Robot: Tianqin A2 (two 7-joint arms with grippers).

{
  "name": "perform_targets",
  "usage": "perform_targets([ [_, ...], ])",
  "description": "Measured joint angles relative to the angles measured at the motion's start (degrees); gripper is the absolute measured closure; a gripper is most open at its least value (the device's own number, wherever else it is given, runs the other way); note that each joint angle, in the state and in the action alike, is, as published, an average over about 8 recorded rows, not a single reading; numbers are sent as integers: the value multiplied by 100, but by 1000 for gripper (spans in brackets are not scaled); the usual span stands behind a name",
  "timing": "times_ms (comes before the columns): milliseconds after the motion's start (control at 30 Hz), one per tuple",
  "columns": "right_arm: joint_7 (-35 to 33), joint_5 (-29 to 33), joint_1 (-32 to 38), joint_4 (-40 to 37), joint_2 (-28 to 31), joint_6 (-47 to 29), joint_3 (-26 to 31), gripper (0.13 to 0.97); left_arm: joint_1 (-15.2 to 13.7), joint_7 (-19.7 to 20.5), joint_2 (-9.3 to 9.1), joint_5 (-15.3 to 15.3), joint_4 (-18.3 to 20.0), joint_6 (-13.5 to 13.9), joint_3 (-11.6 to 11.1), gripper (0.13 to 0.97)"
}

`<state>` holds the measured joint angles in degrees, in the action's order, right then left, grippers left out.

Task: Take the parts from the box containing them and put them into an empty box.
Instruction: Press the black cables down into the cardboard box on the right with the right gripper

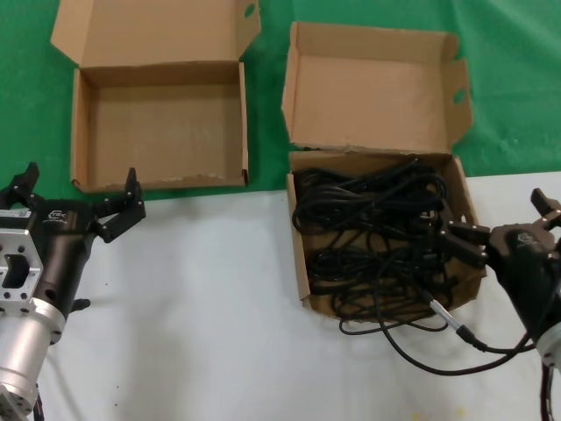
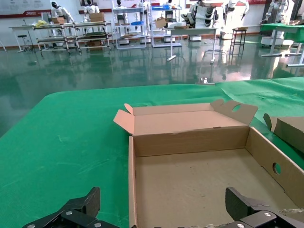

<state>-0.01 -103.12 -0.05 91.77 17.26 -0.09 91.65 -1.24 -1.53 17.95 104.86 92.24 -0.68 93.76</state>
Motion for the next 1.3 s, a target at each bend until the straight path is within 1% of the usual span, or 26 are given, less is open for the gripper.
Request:
perform_targets([
  [200,-38,13,-54,75,25,-106,-65,129,0,0,0,0,0,0,0,206],
  [333,-135,45,-104,179,131,-304,-134,129,0,0,0,0,0,0,0,206],
  [367,-165,57,-114,213,183,-370,-146,129,0,0,0,-1,0,0,0,222],
  [467,-273,107,-136,341,429,-621,-157,129,0,1,0,-1,0,0,0,272],
  [600,-459,216,-106,547,918,-1042,-121,129,0,1,0,-1,0,0,0,337],
  [633,-518,252,-83,600,1058,-1160,-104,129,0,1,0,-1,0,0,0,337],
  [733,-720,372,41,735,1485,-1536,-22,129,0,2,0,-1,0,0,0,411],
  [900,-1118,624,478,832,2182,-2268,255,129,0,2,0,-1,0,0,0,533],
  [933,-1196,684,604,823,2307,-2428,335,129,0,2,0,-1,0,0,0,533],
  [1033,-1401,885,1061,721,2615,-2909,618,129,0,2,0,-1,0,0,0,609],
  [1200,-1706,1214,1919,397,2864,-3675,1135,129,0,2,0,-2,0,0,0,735],
  [1233,-1768,1278,2083,319,2873,-3810,1233,129,0,2,0,-2,0,0,0,735],
  [1300,-1881,1406,2400,156,2856,-4039,1424,130,0,2,0,-2,0,0,0,769],
])
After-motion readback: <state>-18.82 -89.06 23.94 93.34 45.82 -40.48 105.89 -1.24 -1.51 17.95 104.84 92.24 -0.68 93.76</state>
